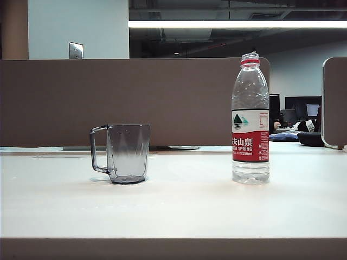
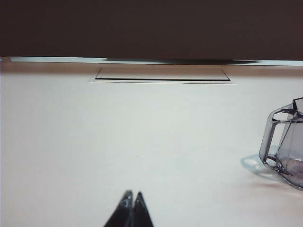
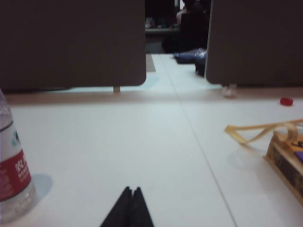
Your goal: Pick up the mineral water bottle on the table and pour water into the mug until it's half full.
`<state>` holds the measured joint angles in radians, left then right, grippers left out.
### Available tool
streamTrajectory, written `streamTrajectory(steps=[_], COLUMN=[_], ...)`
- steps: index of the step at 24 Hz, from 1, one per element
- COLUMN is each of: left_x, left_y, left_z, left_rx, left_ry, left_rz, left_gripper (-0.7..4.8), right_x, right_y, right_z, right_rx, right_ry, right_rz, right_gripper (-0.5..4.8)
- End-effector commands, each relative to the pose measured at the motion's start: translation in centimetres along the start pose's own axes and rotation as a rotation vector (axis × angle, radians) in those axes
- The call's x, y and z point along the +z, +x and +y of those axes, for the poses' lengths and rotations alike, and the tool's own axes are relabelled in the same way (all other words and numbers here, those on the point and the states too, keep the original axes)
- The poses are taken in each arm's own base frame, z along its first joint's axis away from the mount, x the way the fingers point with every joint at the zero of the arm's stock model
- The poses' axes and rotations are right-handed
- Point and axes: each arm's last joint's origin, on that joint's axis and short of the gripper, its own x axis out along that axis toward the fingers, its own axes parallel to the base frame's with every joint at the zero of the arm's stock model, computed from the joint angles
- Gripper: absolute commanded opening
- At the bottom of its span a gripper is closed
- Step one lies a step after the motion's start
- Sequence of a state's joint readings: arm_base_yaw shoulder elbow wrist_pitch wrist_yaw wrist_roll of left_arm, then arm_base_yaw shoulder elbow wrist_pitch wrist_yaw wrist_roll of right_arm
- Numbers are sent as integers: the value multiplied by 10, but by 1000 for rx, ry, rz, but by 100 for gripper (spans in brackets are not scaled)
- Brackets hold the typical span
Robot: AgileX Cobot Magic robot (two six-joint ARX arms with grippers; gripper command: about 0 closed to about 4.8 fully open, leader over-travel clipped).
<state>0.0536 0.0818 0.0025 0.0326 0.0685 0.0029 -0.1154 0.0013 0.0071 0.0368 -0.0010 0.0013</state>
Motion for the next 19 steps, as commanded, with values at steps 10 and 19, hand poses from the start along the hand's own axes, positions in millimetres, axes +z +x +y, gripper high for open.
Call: streamTrajectory(steps=[10,19], left_x=[3,111], left_y=[-1,-22], left_z=[0,-4], left_rx=[-20,-85], left_ry=[-22,-37], left_rz=[-6,-72], left_gripper=[-5,-5], right_x=[5,122], right_y=[-1,-27], right_z=[2,2], right_rx=[52,82], right_ry=[127,188], right_rz=[-25,-152], right_gripper=[-1,-2])
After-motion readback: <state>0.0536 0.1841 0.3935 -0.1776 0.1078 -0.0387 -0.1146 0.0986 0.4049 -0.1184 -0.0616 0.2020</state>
